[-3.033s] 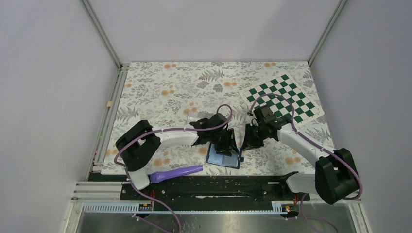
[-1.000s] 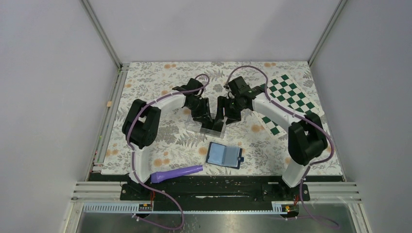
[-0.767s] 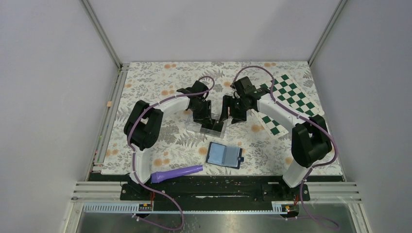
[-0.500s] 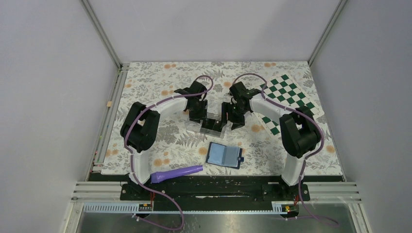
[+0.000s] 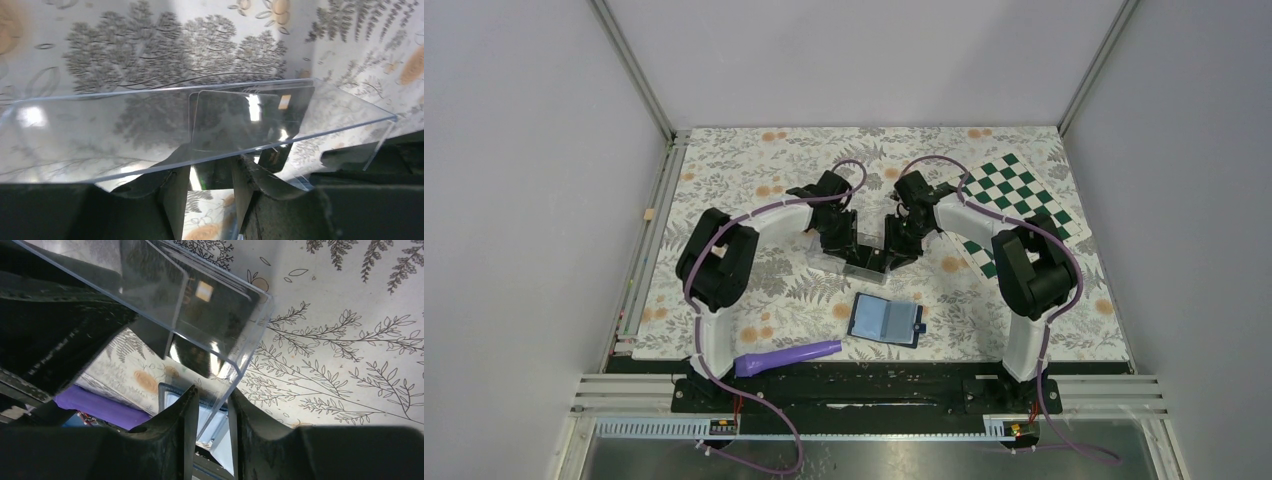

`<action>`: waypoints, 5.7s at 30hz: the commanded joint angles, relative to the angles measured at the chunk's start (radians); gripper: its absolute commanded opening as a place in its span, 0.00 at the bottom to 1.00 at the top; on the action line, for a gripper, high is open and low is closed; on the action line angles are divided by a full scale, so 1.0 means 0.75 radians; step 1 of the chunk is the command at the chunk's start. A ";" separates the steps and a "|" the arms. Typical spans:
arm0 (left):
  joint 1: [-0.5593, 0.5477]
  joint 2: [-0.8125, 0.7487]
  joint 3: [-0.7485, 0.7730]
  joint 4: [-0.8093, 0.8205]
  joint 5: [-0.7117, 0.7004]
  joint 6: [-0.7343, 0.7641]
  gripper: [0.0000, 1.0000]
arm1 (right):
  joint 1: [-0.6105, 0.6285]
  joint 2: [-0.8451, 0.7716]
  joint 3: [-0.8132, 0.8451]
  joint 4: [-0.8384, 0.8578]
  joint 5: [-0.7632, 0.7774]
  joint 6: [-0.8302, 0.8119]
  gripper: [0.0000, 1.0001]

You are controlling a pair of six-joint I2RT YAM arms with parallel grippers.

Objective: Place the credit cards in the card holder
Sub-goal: Pick up the credit card from the storage box.

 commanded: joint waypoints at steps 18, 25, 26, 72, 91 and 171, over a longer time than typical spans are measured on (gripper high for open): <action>-0.054 -0.074 -0.088 0.273 0.295 -0.139 0.39 | -0.015 -0.035 0.012 0.067 -0.104 0.025 0.35; -0.054 -0.038 -0.016 0.088 0.129 -0.072 0.42 | -0.020 -0.032 0.009 0.067 -0.108 0.019 0.36; -0.056 -0.032 -0.007 0.073 0.114 -0.065 0.41 | -0.020 -0.032 0.007 0.066 -0.110 0.020 0.36; -0.186 -0.123 0.128 0.013 -0.057 -0.023 0.01 | -0.020 -0.007 0.001 0.065 -0.142 0.034 0.20; -0.268 0.064 0.368 -0.282 -0.207 0.102 0.06 | -0.020 0.000 0.001 0.065 -0.160 0.035 0.20; -0.155 -0.662 -0.152 0.173 -0.014 -0.199 0.00 | -0.076 -0.580 -0.130 0.048 -0.223 0.010 0.70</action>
